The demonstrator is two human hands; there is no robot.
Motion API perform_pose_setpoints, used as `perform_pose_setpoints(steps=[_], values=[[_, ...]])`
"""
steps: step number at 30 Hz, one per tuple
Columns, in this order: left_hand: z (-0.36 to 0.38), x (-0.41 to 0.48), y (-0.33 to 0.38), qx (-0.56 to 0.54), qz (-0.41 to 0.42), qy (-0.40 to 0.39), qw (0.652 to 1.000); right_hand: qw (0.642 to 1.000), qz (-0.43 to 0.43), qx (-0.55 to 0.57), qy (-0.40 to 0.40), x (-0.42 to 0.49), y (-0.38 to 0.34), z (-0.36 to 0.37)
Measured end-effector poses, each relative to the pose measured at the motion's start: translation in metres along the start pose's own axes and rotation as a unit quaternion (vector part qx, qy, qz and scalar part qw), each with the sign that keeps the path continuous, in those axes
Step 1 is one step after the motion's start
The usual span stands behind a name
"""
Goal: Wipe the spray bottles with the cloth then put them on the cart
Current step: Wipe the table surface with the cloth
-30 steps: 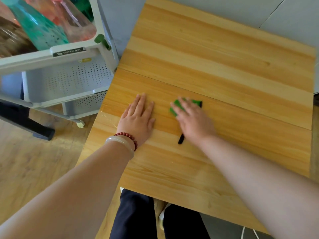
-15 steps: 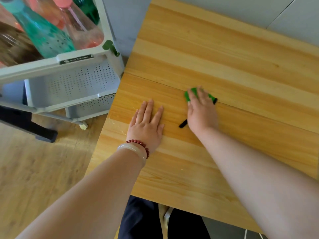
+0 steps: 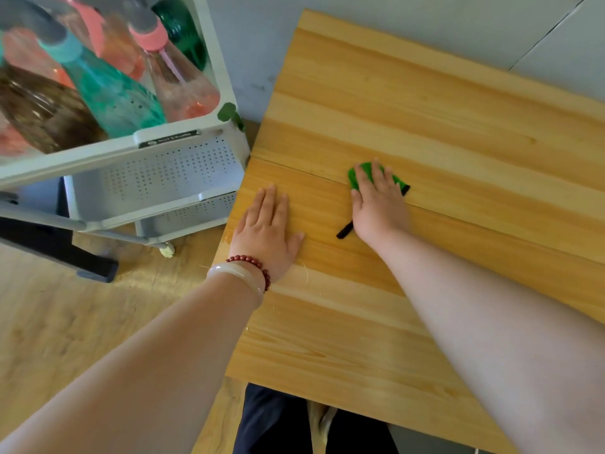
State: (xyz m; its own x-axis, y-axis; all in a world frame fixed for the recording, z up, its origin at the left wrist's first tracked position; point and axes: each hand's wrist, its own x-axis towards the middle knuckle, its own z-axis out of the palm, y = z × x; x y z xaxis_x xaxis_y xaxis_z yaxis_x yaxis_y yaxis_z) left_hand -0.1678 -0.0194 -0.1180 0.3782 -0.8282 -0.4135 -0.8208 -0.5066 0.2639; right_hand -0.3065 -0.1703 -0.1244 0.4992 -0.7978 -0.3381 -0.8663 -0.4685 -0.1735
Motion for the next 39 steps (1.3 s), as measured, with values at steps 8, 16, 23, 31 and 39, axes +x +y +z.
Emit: perform_pose_setpoints(steps=[8,16,23,31,39], values=[[-0.002,0.003,-0.005,-0.003,0.005,-0.014,1.0,0.964,-0.253,-0.069,-0.036,-0.012,-0.038,0.009],[-0.003,0.003,-0.011,-0.007,0.019,-0.015,1.0,0.997,-0.072,-0.021,0.015,0.022,-0.075,0.006],[-0.007,0.003,-0.021,-0.024,0.04,0.003,0.999,0.998,-0.07,-0.007,-0.004,0.035,-0.062,0.003],[-0.005,-0.004,-0.037,0.003,0.003,0.039,0.999,0.968,-0.248,-0.034,-0.031,0.012,-0.081,0.011],[0.001,-0.018,-0.053,-0.015,-0.001,0.063,0.998,0.999,-0.042,-0.009,0.017,0.033,-0.095,0.008]])
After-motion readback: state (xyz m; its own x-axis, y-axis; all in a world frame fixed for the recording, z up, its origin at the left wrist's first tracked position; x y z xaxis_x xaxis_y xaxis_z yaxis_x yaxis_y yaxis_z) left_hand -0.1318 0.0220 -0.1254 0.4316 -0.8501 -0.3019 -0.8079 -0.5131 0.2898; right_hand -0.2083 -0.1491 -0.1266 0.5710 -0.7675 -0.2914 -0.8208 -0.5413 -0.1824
